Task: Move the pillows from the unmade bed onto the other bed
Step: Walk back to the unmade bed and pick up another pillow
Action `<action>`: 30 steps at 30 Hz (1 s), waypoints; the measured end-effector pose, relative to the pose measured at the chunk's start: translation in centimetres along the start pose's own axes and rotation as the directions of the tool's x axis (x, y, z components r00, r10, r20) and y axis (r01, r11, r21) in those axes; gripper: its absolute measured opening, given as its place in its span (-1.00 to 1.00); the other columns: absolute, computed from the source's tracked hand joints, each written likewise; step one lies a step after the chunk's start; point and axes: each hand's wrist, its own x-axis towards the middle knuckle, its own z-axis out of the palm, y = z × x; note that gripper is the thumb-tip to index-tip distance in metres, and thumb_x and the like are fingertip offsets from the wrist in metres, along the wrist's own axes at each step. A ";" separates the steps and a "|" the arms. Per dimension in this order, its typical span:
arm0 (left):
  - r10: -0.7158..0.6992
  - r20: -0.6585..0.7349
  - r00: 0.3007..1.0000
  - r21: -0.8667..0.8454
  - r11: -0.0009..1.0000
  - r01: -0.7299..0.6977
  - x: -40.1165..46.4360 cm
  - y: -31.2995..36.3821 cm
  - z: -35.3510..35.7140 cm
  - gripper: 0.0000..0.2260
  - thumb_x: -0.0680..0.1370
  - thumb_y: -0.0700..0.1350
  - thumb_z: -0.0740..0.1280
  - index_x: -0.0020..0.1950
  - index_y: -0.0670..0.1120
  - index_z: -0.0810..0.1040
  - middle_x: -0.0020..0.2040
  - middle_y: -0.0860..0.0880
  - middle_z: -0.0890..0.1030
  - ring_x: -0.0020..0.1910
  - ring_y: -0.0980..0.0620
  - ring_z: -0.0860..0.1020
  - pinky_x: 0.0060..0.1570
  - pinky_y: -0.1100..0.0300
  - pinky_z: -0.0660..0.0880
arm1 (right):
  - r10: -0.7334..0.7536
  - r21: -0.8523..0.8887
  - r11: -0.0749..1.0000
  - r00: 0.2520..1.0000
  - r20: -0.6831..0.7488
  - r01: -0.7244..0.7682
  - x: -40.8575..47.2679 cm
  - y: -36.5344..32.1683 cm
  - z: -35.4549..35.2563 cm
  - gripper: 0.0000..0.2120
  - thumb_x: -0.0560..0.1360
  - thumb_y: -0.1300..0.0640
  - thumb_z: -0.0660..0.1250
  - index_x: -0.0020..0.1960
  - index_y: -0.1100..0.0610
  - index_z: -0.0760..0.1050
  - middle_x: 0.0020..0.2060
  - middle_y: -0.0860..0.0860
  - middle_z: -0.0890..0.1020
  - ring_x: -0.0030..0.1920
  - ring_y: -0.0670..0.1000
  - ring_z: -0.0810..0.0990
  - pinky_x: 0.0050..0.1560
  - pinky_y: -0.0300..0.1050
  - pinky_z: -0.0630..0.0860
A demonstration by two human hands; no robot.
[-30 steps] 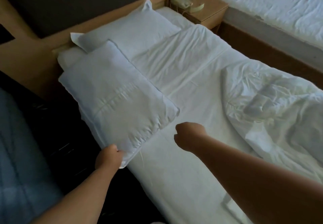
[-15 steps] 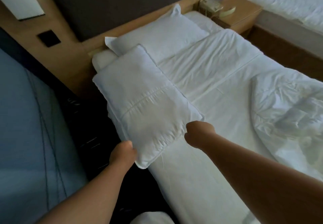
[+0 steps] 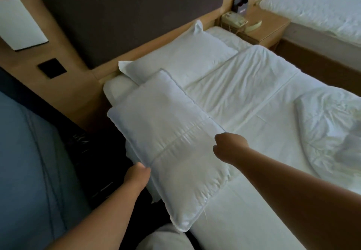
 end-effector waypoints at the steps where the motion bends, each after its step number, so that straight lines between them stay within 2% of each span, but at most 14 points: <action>1: -0.070 0.039 0.997 -0.108 0.991 0.074 2.3 0.1 -0.2 -0.70 0.61 -0.01 0.23 0.12 -0.23 0.55 0.16 -0.27 0.60 0.08 -0.25 0.58 0.06 0.02 0.54 | 0.018 0.039 0.999 1.000 0.004 -0.018 1.9 -1.2 -0.4 -0.81 0.54 0.14 0.15 -0.26 0.03 0.31 -0.27 -0.08 0.44 -0.18 0.04 0.51 -0.30 -0.16 0.36; 4: -0.269 0.232 0.935 -0.423 0.838 0.346 7.6 0.7 -1.7 -0.54 0.64 0.05 0.17 0.44 -0.19 0.39 0.40 -0.25 0.45 0.32 -0.28 0.46 0.32 -0.10 0.43 | 0.110 0.227 0.967 0.993 0.036 -0.115 8.0 -4.9 -1.5 -0.87 0.50 0.11 0.18 -0.22 0.07 0.37 -0.21 0.00 0.50 -0.15 0.07 0.53 -0.20 -0.11 0.44; 6: -0.321 0.347 0.881 -0.572 0.673 0.470 10.6 1.1 -2.9 -0.51 0.64 0.12 0.14 0.50 -0.10 0.34 0.45 -0.17 0.41 0.38 -0.21 0.43 0.31 -0.09 0.38 | 0.150 0.334 0.929 0.987 0.057 -0.160 12.0 -6.8 -2.1 -0.85 0.49 0.13 0.19 -0.23 0.15 0.39 -0.22 0.05 0.50 -0.17 0.11 0.54 -0.22 -0.11 0.44; 8: -0.325 0.432 0.841 -0.647 0.538 0.540 13.6 1.7 -4.2 -0.53 0.63 0.16 0.11 0.42 -0.08 0.41 0.28 -0.18 0.53 0.16 -0.08 0.61 0.08 0.08 0.53 | 0.196 0.386 0.901 0.979 0.048 -0.199 15.3 -8.0 -2.8 -0.86 0.52 0.12 0.21 -0.13 0.20 0.43 -0.15 0.09 0.51 -0.12 0.15 0.55 -0.17 -0.10 0.43; 9: -0.312 0.445 0.839 -0.681 0.490 0.543 14.9 2.0 -4.6 -0.56 0.64 0.16 0.09 0.35 -0.09 0.46 0.15 -0.17 0.58 -0.01 -0.06 0.66 -0.10 0.16 0.55 | 0.224 0.408 0.886 0.974 0.044 -0.222 16.5 -8.3 -2.9 -0.83 0.53 0.10 0.22 -0.03 0.20 0.47 -0.07 0.10 0.51 -0.07 0.15 0.55 -0.11 -0.10 0.44; 10: -0.300 0.448 0.842 -0.707 0.457 0.540 15.9 2.4 -4.8 -0.57 0.65 0.14 0.07 0.30 -0.11 0.50 0.13 -0.17 0.60 -0.08 -0.10 0.64 -0.18 0.19 0.51 | 0.260 0.435 0.864 0.965 0.043 -0.252 17.4 -8.5 -3.0 -0.77 0.55 0.07 0.22 0.11 0.19 0.50 0.02 0.11 0.52 0.01 0.16 0.54 -0.04 -0.08 0.45; 13: -0.271 0.438 0.857 -0.743 0.428 0.515 18.3 3.3 -4.9 -0.55 0.65 0.12 0.04 0.27 -0.15 0.54 0.33 -0.26 0.54 -0.12 -0.22 0.56 -0.15 0.10 0.49 | 0.331 0.461 0.826 0.941 0.071 -0.325 19.8 -8.5 -2.3 -0.57 0.58 0.00 0.14 0.38 0.16 0.43 0.26 0.15 0.50 0.27 0.21 0.47 0.24 0.05 0.44; 15: -0.258 0.485 0.835 -0.745 0.379 0.550 19.1 2.6 -4.0 -0.45 0.63 0.19 0.03 0.43 -0.13 0.47 0.41 -0.25 0.48 0.11 -0.32 0.58 0.09 -0.05 0.56 | 0.350 0.417 0.829 0.927 0.135 -0.374 21.1 -8.5 -1.4 -0.53 0.57 -0.07 0.04 0.34 0.14 0.43 0.27 0.17 0.50 0.28 0.25 0.45 0.29 0.15 0.42; 16: -0.237 0.500 0.833 -0.752 0.359 0.553 19.7 1.7 -3.0 -0.40 0.59 0.26 0.03 0.45 -0.08 0.46 0.40 -0.22 0.50 0.22 -0.29 0.56 0.17 -0.10 0.54 | 0.369 0.404 0.821 0.915 0.166 -0.404 21.6 -8.4 -0.8 -0.49 0.56 -0.14 0.02 0.34 0.13 0.43 0.28 0.18 0.51 0.28 0.25 0.45 0.30 0.18 0.41; 19: -0.236 0.532 0.813 -0.781 0.233 0.579 22.1 -1.1 0.6 -0.29 0.49 0.42 0.06 0.43 -0.02 0.48 0.35 -0.15 0.57 0.29 -0.22 0.54 0.32 -0.17 0.45 | 0.468 0.452 0.723 0.851 0.238 -0.523 22.2 -8.1 0.9 -0.34 0.54 -0.34 0.02 0.41 0.11 0.37 0.34 0.15 0.51 0.34 0.23 0.46 0.39 0.18 0.33; 22: -0.188 0.552 0.813 -0.784 0.215 0.582 18.9 2.0 -1.0 -0.30 0.57 0.40 -0.01 0.44 -0.07 0.47 0.36 -0.15 0.55 0.33 -0.21 0.49 0.44 -0.13 0.33 | 0.480 0.485 0.694 0.844 0.240 -0.532 21.7 -7.7 1.9 -0.27 0.54 -0.39 0.04 0.36 0.18 0.43 0.28 0.19 0.57 0.28 0.23 0.52 0.32 0.11 0.40; 26: -0.183 0.525 0.831 -0.821 0.151 0.551 16.9 5.1 -1.7 -0.36 0.63 0.29 -0.05 0.53 -0.11 0.34 0.49 -0.18 0.38 0.48 -0.22 0.31 0.53 -0.05 0.16 | 0.472 0.548 0.678 0.862 0.185 -0.490 19.8 -7.5 1.0 -0.23 0.51 -0.47 0.06 0.19 0.21 0.54 0.06 0.15 0.63 0.06 0.18 0.58 0.02 -0.03 0.41; 28: -0.201 0.480 0.854 -0.848 0.142 0.510 16.8 5.6 -1.3 -0.26 0.57 0.39 -0.04 0.54 -0.10 0.32 0.52 -0.18 0.35 0.49 -0.21 0.30 0.53 -0.07 0.15 | 0.458 0.597 0.638 0.863 0.214 -0.487 18.5 -6.7 0.3 -0.21 0.49 -0.49 0.08 0.09 0.23 0.58 -0.02 0.13 0.62 -0.01 0.17 0.57 0.01 -0.03 0.44; 30: -0.210 0.438 0.874 -0.845 0.235 0.480 16.3 5.5 -1.3 -0.16 0.47 0.51 0.00 0.50 -0.07 0.36 0.44 -0.15 0.45 0.39 -0.19 0.41 0.47 -0.09 0.25 | 0.451 0.646 0.590 0.861 0.235 -0.485 16.9 -5.6 -0.1 -0.21 0.48 -0.50 0.11 0.01 0.23 0.60 -0.04 0.15 0.64 -0.02 0.18 0.59 0.05 -0.02 0.49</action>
